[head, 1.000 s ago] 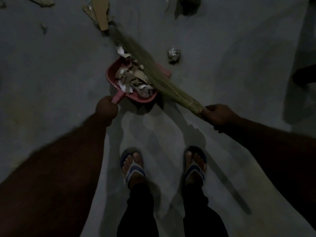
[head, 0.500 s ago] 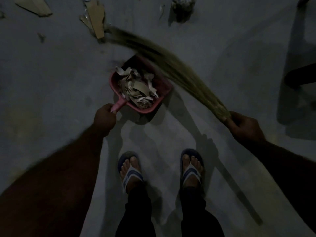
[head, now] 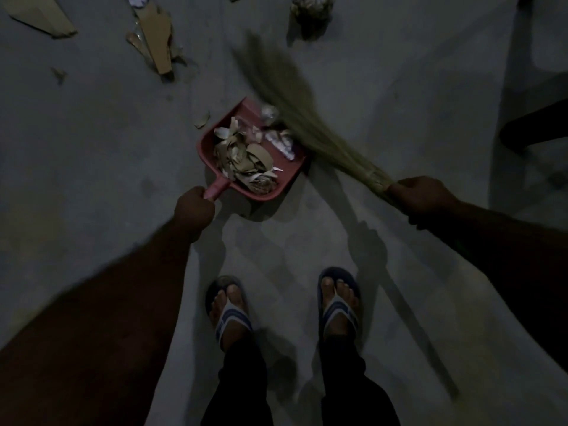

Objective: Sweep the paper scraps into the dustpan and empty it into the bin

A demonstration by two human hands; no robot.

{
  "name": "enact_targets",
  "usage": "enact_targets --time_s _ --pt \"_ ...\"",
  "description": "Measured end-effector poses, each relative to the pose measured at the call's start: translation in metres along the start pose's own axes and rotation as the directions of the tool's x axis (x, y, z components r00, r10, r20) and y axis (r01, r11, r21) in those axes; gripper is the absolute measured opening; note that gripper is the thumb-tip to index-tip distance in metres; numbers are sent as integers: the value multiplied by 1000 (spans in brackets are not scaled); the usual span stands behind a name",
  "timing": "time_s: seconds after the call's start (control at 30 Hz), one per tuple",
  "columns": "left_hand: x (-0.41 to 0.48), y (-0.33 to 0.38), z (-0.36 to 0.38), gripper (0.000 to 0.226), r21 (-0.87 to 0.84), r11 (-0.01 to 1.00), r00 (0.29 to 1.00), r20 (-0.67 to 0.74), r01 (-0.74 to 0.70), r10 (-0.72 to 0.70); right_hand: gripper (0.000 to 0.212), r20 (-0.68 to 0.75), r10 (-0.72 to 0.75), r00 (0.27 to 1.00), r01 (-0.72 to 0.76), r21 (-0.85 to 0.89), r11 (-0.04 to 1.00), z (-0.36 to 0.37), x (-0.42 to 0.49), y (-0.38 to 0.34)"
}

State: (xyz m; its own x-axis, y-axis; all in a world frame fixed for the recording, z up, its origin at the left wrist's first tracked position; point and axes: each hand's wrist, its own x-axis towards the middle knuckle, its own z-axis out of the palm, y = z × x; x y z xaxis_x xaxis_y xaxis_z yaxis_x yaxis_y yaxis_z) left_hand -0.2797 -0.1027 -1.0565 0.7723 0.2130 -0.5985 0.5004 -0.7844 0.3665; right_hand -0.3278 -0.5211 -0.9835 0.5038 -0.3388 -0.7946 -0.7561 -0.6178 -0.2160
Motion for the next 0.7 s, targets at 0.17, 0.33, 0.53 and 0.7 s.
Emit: enact_targets --time_s 0.17,0.33,0.53,0.7 --pt "-5 16 -4 24 -189 979 997 0 72 -74 41 80 -106 991 110 -53 993 14 -27 -5" --pt "-30 14 -38 23 -384 912 987 -11 145 -161 36 30 -178 984 177 26 984 4 -71 -30" --pt "-80 51 -172 18 -574 803 982 10 160 -189 32 76 -274 959 276 -24 961 -46 -148 -122" --pt "-90 46 -301 16 -689 711 970 -47 142 -239 31 90 -399 912 405 -61 912 -81 -207 -244"
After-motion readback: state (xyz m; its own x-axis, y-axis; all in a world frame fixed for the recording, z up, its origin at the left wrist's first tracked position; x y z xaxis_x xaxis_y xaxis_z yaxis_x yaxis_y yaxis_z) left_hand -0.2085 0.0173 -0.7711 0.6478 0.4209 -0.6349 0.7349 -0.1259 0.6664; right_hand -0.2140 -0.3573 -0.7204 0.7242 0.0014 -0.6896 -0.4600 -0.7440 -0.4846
